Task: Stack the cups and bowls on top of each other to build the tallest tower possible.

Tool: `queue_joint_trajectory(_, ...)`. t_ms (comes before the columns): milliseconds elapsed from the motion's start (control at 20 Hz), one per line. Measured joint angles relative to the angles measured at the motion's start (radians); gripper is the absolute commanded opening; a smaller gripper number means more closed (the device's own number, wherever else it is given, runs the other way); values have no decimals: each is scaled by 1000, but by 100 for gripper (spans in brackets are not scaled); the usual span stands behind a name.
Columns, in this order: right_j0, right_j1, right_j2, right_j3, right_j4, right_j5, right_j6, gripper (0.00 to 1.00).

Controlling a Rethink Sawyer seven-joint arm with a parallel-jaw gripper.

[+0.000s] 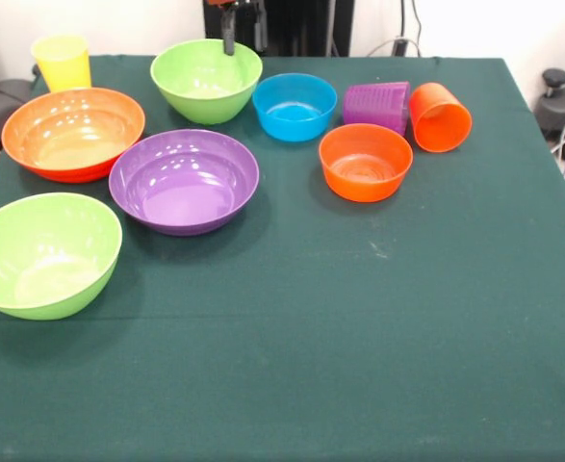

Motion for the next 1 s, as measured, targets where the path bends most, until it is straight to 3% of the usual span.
queue_joint_trajectory(150, 33, -26, -60, -20, 1, -170, 0, 100)
queue_joint_trajectory(300, 102, -79, -173, -66, 1, -590, 0, 100)
queue_joint_trajectory(400, 129, -97, -218, -88, 1, -788, 0, 100)
queue_joint_trajectory(450, 151, -112, -258, -109, 2, -979, 0, 100)
queue_joint_trajectory(550, 165, -120, -292, -129, 2, -1127, 0, 100)
queue_joint_trajectory(700, 177, -130, -334, -179, 1, -1246, 0, 100)
queue_joint_trajectory(1000, 182, -131, -375, -225, 2, -1247, 0, 100)
